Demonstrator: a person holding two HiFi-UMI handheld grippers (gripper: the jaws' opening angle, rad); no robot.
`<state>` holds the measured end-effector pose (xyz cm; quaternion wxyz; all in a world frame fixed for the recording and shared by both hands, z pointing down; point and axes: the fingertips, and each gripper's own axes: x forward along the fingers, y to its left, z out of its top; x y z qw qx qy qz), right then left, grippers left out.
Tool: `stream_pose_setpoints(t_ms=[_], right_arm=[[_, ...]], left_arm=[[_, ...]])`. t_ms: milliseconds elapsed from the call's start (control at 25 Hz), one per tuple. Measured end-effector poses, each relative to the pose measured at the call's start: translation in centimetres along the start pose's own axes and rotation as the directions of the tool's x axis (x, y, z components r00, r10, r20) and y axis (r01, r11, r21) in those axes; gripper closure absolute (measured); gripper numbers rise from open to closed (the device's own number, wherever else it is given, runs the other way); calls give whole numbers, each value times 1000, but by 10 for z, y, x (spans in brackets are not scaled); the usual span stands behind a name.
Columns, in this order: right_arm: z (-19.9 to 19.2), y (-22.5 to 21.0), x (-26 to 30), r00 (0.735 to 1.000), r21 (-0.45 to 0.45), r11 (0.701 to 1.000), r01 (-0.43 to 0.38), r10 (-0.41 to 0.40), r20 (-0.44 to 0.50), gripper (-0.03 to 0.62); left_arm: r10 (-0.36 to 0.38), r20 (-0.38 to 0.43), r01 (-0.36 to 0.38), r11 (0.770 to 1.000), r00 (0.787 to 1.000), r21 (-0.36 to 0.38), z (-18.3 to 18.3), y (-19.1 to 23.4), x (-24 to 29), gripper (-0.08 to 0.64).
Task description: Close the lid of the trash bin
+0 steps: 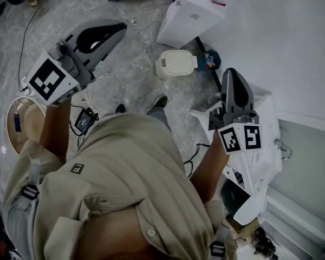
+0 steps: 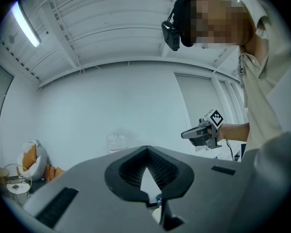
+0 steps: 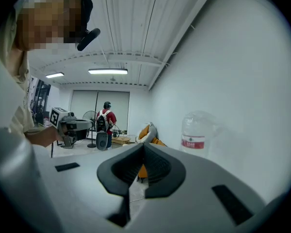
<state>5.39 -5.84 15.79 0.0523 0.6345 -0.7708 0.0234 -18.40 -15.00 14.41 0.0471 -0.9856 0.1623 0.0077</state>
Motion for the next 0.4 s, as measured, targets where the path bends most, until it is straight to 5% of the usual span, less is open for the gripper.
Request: stream_pose_setpoints(t_ms=[400], right_arm=[[-7, 3, -14, 1000, 3, 1000, 18, -18, -5, 569]], left_arm=[[-4, 51, 3, 1000, 999, 25, 7, -9, 0, 545]])
